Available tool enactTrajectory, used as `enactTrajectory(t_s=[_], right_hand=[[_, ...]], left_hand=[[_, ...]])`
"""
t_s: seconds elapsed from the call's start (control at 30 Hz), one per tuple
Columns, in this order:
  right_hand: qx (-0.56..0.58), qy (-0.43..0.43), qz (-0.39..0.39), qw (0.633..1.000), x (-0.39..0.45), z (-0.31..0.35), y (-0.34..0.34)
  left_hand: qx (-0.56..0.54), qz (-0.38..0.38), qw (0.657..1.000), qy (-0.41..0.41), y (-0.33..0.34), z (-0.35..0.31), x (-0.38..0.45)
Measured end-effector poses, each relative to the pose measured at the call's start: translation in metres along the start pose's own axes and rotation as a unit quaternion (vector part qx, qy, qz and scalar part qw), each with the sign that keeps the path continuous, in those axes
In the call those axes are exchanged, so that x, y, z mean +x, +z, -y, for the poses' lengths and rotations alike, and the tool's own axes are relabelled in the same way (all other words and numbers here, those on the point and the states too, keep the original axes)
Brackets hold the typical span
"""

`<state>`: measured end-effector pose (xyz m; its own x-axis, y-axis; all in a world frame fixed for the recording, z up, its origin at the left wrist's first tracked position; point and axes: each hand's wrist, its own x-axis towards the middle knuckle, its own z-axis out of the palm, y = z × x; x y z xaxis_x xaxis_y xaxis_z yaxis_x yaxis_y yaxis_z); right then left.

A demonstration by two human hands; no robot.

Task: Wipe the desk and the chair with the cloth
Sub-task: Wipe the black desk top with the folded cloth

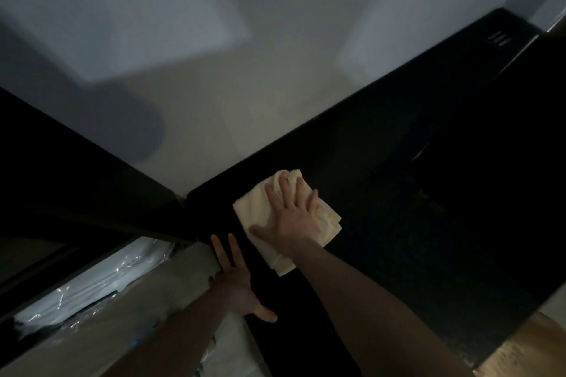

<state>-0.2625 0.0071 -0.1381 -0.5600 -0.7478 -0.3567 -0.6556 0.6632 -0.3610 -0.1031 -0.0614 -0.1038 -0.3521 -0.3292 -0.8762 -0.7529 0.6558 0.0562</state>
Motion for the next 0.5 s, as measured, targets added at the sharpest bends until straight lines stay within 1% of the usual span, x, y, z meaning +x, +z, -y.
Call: enactTrajectory(t_s=[0.07,0.17,0.3,0.37,0.43,0.5], right_hand=[[0.009,-0.004,0.008,1.000,-0.012,-0.004,0.006],[0.013,-0.006,0.031,0.999,-0.049,-0.015,0.012],[-0.004,0.008,0.064,0.998,-0.117,-0.040,0.019],[-0.026,0.025,0.072,0.997,-0.142,-0.054,0.019],[-0.051,0.043,0.070,0.995,-0.156,-0.061,0.017],[-0.097,0.031,0.054,0.993,-0.160,-0.058,0.012]], left_hand=[[0.017,0.003,1.000,0.002,0.001,0.000,-0.002],[0.008,-0.009,1.000,0.011,0.000,-0.002,-0.009],[-0.070,-0.048,0.996,0.008,0.001,-0.003,-0.018],[-0.099,-0.051,0.994,0.014,0.002,-0.002,-0.018],[-0.107,-0.038,0.993,0.027,0.001,0.000,-0.020],[-0.120,-0.042,0.991,0.041,0.002,0.003,-0.018]])
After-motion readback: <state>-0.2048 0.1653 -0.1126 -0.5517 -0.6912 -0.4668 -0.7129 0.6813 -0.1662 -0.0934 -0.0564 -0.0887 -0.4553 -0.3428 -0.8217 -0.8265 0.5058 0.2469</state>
